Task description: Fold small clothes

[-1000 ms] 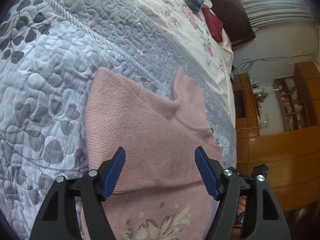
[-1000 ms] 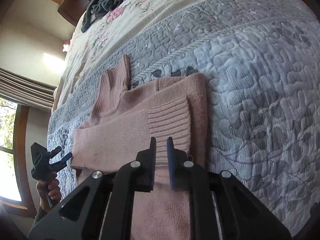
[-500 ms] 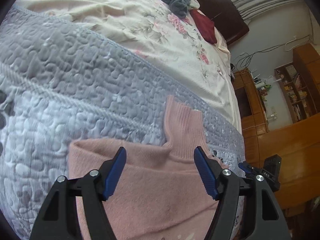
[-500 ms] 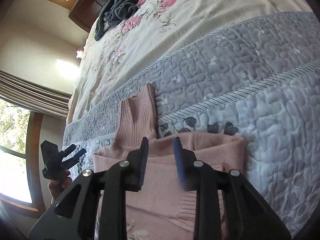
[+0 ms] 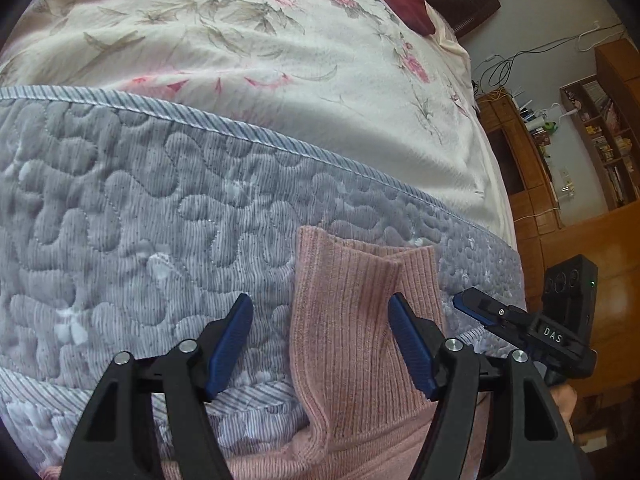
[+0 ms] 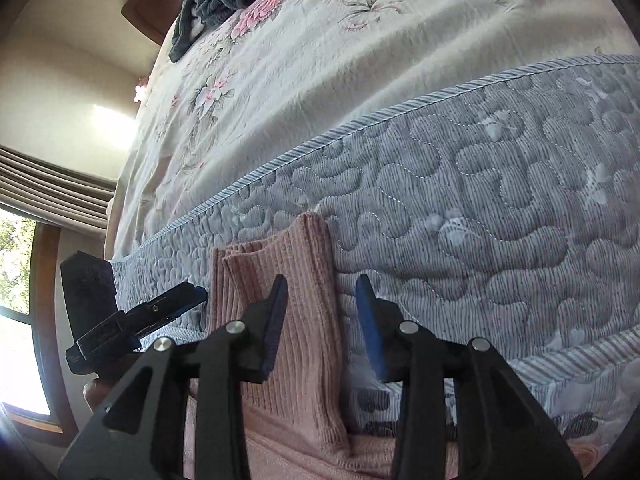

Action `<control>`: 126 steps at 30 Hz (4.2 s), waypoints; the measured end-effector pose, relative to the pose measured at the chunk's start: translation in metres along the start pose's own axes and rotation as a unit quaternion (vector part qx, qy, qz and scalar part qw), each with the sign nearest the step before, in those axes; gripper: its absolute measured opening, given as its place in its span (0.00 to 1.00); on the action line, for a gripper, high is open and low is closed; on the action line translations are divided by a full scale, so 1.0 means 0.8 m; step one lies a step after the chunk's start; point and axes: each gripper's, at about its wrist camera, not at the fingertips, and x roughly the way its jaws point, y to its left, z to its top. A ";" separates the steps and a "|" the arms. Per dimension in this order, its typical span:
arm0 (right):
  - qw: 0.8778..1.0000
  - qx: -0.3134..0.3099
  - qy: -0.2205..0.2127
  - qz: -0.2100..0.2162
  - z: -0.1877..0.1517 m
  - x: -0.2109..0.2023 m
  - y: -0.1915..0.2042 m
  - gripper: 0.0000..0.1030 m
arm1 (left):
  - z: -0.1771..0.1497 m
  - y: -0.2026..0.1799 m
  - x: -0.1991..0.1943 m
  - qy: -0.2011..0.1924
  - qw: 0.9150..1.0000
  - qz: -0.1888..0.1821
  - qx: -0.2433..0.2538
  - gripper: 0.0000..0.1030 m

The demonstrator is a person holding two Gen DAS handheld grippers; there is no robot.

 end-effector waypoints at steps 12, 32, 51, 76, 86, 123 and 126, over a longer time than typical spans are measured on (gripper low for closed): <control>0.998 -0.056 -0.027 -0.018 0.008 0.030 0.041 0.10 | 0.017 -0.011 0.000 -0.019 0.999 0.037 0.031 0.07; 0.981 -0.191 -0.032 0.018 -0.221 -0.170 0.112 0.09 | -0.217 -0.110 -0.225 -0.037 0.981 0.003 0.188 0.06; 0.996 0.024 0.059 0.060 -0.324 -0.126 0.008 0.31 | -0.323 -0.012 -0.158 0.041 0.999 -0.005 0.026 0.30; 0.999 -0.007 0.031 0.010 -0.324 -0.127 0.026 0.32 | -0.320 -0.012 -0.148 0.041 0.999 0.009 -0.030 0.41; 0.995 0.026 0.071 0.059 -0.497 -0.313 -0.062 0.55 | -0.510 0.043 -0.361 -0.002 0.999 -0.023 -0.038 0.64; 0.976 0.140 0.155 0.066 -0.676 -0.313 -0.158 0.10 | -0.680 0.133 -0.315 0.107 0.973 -0.081 -0.187 0.09; 0.978 0.135 0.133 0.086 -0.677 -0.330 -0.150 0.09 | -0.676 0.120 -0.332 0.085 0.974 -0.100 -0.182 0.09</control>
